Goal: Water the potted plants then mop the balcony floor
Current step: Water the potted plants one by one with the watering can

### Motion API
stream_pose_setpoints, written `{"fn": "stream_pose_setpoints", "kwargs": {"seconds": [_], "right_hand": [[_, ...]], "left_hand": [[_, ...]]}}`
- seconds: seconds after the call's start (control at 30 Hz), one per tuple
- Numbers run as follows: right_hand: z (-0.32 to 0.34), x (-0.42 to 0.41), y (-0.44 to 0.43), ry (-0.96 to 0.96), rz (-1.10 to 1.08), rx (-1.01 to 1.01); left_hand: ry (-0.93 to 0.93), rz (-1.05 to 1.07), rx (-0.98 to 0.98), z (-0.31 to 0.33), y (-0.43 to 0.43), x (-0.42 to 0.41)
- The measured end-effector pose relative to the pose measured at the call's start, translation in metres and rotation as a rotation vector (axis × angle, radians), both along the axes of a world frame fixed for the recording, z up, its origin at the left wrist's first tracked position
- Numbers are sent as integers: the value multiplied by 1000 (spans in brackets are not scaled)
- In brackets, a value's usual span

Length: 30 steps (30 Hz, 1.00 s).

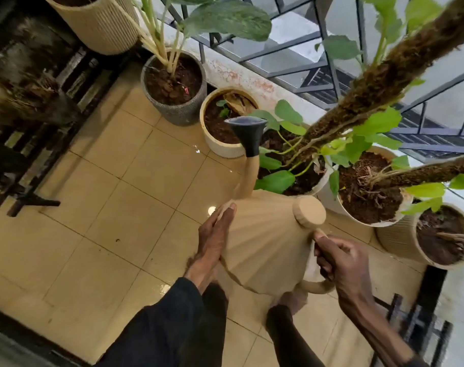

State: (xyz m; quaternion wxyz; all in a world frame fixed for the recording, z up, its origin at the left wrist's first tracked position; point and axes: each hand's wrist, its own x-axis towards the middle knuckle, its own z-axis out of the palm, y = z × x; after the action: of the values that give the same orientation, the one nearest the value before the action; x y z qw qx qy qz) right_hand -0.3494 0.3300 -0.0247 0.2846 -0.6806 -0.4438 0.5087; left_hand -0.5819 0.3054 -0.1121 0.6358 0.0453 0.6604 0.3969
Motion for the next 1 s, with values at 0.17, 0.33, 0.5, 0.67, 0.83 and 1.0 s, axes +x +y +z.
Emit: {"fn": "stream_pose_setpoints", "kwargs": {"seconds": [0.17, 0.33, 0.5, 0.67, 0.83, 1.0], "right_hand": [[-7, -63, 22, -45, 19, 28], [-15, -101, 48, -70, 22, 32], [-22, -119, 86, -120, 39, -26], [-22, -126, 123, -200, 74, -80], [-26, -128, 150, -244, 104, -137], [-34, -134, 169, -276, 110, -183]], "left_hand": [[1, 1, -44, 8, 20, -59], [43, -37, -108, 8, 55, -98], [29, -75, -183, -6, 90, -114], [-29, -137, -262, -18, 125, -116], [-75, -190, -292, -34, 148, -115], [-155, -218, -319, -49, 159, -115]]}}
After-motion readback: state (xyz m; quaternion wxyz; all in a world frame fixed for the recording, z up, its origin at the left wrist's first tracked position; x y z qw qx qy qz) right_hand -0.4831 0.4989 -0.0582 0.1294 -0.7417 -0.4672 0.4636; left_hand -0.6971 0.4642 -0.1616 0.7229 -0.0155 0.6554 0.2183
